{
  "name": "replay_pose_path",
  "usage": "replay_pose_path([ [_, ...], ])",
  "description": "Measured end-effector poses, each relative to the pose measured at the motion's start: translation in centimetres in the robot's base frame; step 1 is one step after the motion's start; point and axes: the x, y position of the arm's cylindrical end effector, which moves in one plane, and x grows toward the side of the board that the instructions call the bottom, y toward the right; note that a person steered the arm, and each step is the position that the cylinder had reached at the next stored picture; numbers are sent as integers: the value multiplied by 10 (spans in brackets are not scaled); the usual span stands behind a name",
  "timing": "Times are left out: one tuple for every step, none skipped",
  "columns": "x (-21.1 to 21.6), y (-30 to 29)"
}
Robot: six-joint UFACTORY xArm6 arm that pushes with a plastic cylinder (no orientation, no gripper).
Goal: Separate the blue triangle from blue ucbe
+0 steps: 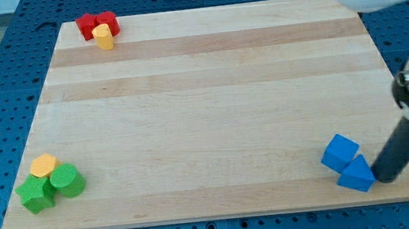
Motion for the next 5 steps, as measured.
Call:
replay_pose_path([
  [16,-1],
  [16,-41],
  [-1,-82],
  [-15,-99],
  [-15,-92],
])
